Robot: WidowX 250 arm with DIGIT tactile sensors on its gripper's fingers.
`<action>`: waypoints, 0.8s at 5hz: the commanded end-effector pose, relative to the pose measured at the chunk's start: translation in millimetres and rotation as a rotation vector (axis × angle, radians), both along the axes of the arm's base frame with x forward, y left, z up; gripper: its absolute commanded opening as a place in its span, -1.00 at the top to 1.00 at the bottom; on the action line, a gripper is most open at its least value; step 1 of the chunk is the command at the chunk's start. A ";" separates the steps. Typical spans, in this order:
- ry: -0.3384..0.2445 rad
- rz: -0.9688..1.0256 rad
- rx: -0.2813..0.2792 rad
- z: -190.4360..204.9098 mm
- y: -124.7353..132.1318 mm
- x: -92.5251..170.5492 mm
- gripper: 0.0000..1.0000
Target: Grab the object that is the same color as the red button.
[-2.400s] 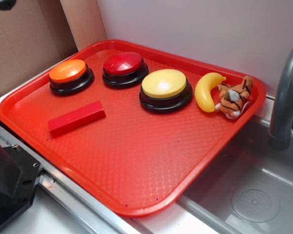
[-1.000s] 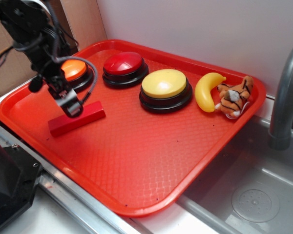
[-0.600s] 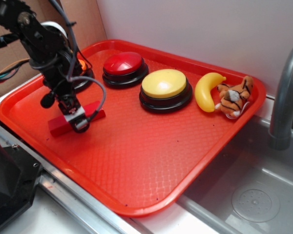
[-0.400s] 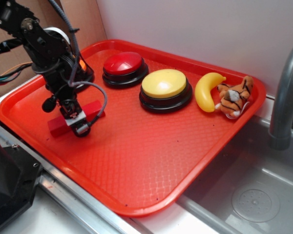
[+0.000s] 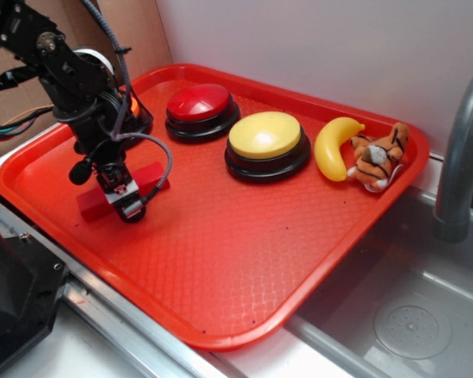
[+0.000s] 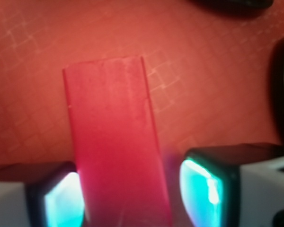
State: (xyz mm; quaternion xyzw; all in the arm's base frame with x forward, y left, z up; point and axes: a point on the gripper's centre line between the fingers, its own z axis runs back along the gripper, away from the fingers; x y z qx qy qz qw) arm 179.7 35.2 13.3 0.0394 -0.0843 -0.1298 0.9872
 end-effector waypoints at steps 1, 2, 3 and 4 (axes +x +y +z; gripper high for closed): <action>-0.005 0.007 -0.024 2.3 5.6 8.2 1.00; 0.006 0.040 -0.007 20.1 0.2 11.0 1.00; -0.031 0.152 -0.012 70.4 -11.5 13.0 1.00; -0.049 0.276 -0.082 121.3 -15.7 14.3 1.00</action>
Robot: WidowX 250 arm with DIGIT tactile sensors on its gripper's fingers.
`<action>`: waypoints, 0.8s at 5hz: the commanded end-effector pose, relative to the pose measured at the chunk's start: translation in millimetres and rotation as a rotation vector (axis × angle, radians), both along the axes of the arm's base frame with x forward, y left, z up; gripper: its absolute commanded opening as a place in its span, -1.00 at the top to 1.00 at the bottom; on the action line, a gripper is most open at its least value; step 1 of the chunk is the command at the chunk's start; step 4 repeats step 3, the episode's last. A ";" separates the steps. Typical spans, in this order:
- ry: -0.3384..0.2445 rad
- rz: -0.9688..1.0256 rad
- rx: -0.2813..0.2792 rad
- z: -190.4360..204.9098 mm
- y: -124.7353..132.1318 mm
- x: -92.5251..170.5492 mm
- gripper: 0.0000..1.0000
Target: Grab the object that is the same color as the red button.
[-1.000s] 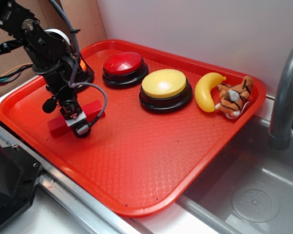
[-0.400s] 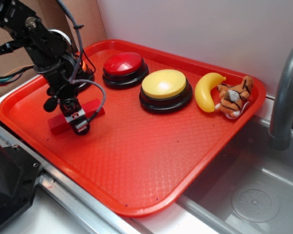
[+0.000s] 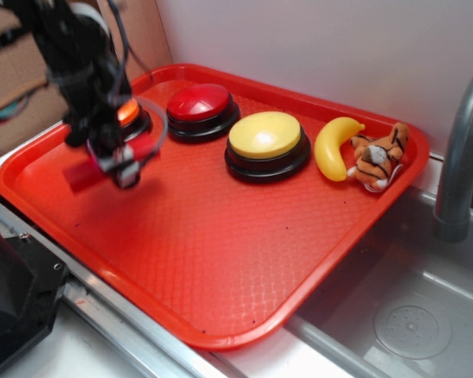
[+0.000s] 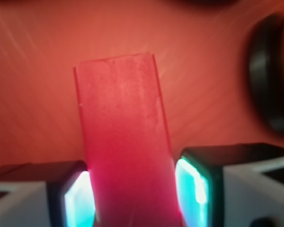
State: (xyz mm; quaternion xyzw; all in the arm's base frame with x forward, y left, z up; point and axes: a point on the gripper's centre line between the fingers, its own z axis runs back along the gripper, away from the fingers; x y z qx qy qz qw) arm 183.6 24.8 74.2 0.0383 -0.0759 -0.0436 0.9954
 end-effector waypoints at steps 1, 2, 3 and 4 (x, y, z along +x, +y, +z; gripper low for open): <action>-0.091 0.161 -0.101 110.8 -19.2 11.9 1.00; -0.094 0.100 -0.151 127.9 -28.8 16.7 1.00; -0.036 0.155 -0.103 116.8 -30.1 17.1 1.00; -0.036 0.155 -0.103 116.8 -30.1 17.1 1.00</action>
